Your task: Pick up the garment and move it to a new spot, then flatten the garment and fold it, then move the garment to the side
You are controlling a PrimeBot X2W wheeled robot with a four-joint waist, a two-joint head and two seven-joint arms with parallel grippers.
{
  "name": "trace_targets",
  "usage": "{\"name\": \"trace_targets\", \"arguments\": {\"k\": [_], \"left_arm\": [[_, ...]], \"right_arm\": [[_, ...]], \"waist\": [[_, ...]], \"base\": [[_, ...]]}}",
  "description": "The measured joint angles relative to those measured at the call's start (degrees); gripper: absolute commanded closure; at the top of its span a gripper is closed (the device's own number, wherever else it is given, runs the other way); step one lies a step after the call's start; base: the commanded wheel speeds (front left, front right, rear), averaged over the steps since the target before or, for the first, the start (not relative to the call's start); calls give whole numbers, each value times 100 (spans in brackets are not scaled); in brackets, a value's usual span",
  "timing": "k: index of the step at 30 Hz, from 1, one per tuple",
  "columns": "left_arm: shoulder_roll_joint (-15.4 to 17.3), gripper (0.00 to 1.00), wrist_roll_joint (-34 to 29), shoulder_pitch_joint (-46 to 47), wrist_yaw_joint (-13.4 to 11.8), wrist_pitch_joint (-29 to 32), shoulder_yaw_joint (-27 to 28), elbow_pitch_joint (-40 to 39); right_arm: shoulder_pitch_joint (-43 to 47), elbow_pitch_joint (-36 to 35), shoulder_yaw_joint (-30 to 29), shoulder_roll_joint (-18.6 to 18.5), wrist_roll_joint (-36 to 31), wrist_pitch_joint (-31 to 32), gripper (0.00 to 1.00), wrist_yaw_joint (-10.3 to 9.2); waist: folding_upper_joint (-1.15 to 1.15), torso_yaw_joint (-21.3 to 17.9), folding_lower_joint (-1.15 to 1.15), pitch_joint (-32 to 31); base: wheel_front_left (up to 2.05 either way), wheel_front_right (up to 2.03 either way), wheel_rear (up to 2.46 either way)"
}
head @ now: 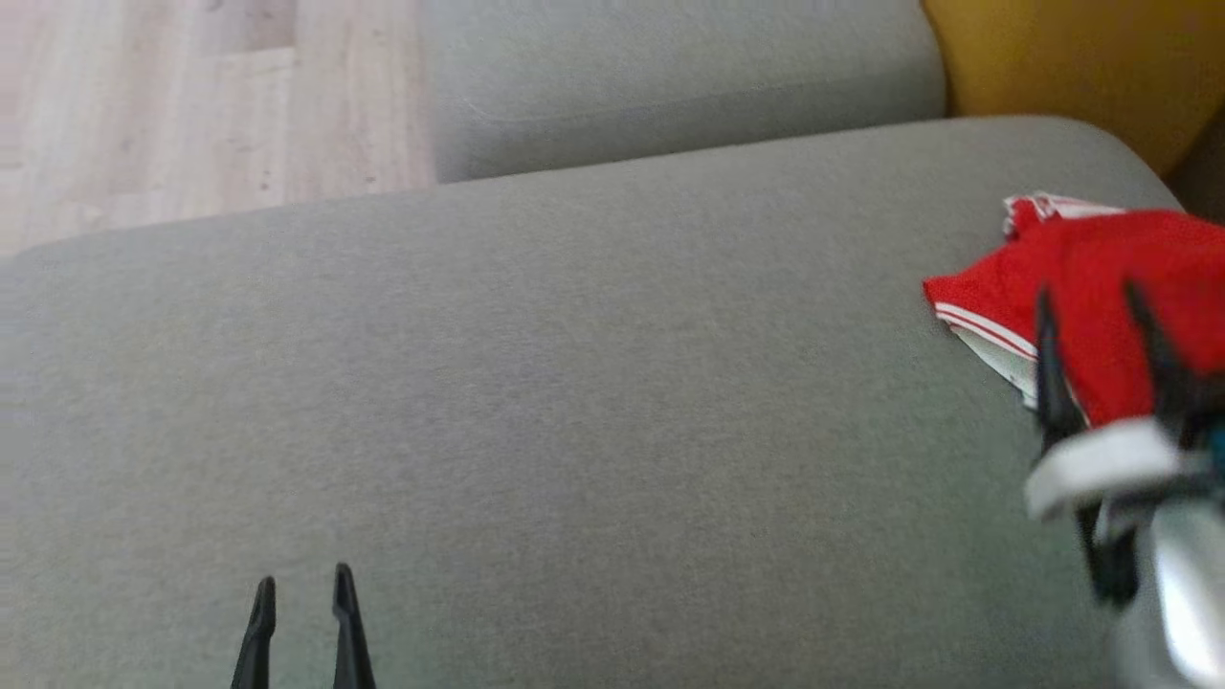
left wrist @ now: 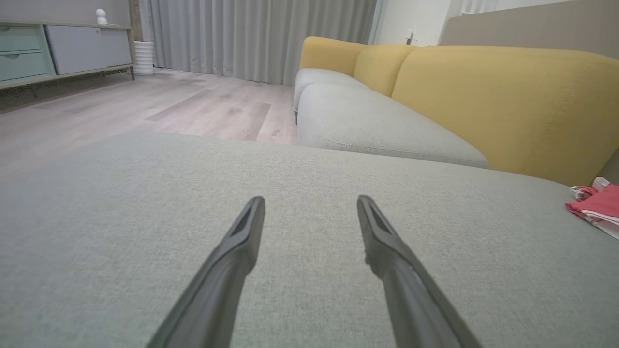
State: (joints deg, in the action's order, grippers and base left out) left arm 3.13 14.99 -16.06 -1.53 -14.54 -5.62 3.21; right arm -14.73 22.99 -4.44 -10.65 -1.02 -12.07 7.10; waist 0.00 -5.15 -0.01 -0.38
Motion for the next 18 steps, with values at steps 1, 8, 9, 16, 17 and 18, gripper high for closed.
{"name": "trace_targets", "arguments": {"k": [1,8,9,16,17,18], "left_arm": [[-1,0,7,-34,0,0,21,-7],[1,0,-96,-97,55,0,188,9],[1,0,-96,-96,62,0,188,31],[1,0,-162,-94,205,0,194,143],[1,0,-160,-93,245,0,187,171],[1,0,-167,-94,320,0,176,216]], "right_arm": [[322,-267,2,93,1,-4,0,0],[1841,-1220,18,611,-169,-111,0,0],[1975,-1237,26,656,-197,-113,0,0],[2390,-1149,58,810,-202,-185,0,0],[2386,-1148,63,810,-202,-210,0,0],[2385,-1147,70,810,-202,-214,0,0]], "waist": [[0,54,0,-40],[0,326,1,-176],[0,349,1,-182],[0,440,1,-208],[0,434,1,-210],[0,423,1,-211]], "base": [[0,0,0],[0,0,0],[0,0,0],[0,0,0],[0,0,0],[0,0,0]]}}
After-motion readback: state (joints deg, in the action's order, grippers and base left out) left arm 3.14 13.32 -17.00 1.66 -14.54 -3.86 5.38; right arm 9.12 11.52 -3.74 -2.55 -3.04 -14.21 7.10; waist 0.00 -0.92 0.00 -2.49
